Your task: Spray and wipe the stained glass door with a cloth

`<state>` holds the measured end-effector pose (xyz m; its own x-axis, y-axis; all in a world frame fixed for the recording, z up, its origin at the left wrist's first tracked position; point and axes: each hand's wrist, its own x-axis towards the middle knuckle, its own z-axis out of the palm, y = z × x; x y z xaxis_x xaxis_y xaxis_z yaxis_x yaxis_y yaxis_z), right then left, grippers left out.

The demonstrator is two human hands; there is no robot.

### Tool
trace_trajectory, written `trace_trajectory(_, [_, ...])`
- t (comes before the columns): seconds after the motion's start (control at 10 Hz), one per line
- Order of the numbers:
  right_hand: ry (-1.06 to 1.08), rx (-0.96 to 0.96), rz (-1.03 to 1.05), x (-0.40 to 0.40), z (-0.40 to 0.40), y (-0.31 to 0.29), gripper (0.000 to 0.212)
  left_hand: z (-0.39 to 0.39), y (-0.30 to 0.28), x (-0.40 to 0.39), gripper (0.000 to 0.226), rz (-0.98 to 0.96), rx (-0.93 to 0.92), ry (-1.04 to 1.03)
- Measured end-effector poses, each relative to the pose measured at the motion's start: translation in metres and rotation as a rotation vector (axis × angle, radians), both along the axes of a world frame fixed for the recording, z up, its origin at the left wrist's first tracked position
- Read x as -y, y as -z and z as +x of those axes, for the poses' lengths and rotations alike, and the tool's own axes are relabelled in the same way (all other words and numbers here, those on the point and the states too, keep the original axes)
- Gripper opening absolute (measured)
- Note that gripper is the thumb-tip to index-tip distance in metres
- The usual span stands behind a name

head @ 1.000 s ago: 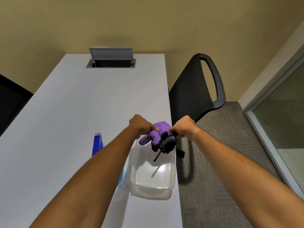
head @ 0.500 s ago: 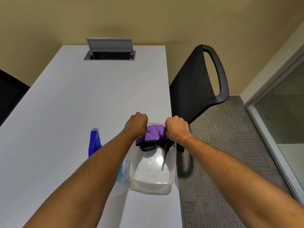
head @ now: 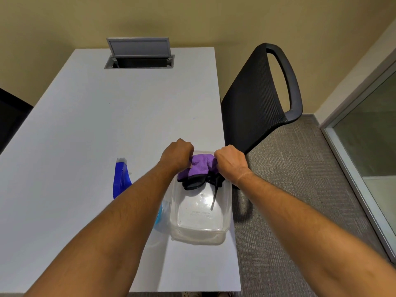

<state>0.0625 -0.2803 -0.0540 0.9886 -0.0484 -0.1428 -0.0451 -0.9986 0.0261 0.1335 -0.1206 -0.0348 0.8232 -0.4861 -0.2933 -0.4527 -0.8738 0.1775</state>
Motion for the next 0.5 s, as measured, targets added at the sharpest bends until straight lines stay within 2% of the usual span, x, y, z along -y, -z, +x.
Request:
trace_trajectory(0.1, [-0.014,0.049,0.015,0.004,-0.004,0.003,0.011,-0.002,0.006,-0.003,0.036,-0.005,0.038,0.050])
trace_trajectory(0.2, [-0.034,0.083,0.008,0.005,-0.009,0.003,0.025,-0.006,0.009,-0.008,0.051,0.006,0.123,0.107])
trace_trajectory(0.3, [-0.035,0.106,-0.043,0.003,-0.016,0.002,0.054,-0.014,0.012,-0.013,0.081,0.078,0.235,0.184])
trace_trajectory(0.4, [-0.034,0.099,-0.064,0.000,-0.021,0.000,0.078,-0.020,0.013,-0.016,0.102,0.106,0.224,0.191])
trace_trajectory(0.5, [-0.018,0.107,-0.058,-0.007,-0.027,-0.003,0.095,-0.028,0.014,-0.018,0.113,0.110,0.214,0.193])
